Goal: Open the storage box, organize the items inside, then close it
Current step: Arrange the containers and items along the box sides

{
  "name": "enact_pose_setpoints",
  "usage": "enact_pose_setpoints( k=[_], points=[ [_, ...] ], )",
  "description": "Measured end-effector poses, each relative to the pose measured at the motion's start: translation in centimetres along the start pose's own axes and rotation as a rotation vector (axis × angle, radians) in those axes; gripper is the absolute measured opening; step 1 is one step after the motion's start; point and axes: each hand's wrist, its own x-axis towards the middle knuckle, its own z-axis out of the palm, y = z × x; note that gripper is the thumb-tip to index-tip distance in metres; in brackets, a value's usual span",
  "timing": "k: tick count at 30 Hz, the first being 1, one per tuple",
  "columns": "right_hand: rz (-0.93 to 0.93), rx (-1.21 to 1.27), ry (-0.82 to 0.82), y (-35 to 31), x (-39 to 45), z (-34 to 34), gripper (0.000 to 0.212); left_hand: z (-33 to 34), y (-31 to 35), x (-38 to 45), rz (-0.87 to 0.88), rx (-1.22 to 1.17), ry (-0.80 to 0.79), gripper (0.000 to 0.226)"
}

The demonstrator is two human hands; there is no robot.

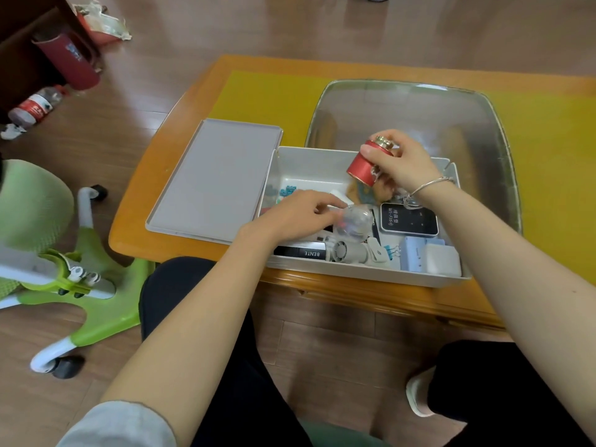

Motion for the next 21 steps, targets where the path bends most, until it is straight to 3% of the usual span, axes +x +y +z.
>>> enact_pose_setpoints(
  k=[2, 5, 13, 21],
  points=[
    [-0.02, 0.075, -0.045, 0.1, 0.1, 0.0, 0.032, -0.4, 0.2, 0.6, 0.037, -0.033, 0.063, 0.023],
    [-0.019, 0.093, -0.014, 0.4, 0.6, -0.2, 0.031, -0.6, 0.1, 2.5, 0.011, 0.118, 0.131, 0.034],
    [0.1, 0.149, 0.025, 0.8, 1.6, -0.8, 0.029, 0.5, -0.1, 6.8, -0.048, 0.41, -0.124, 0.041],
    [0.105, 0.096, 0.042, 0.6, 1.4, -0.7, 0.024, 0.1, -0.8, 7.1, -0.028, 0.426, -0.068, 0.031]
  ],
)
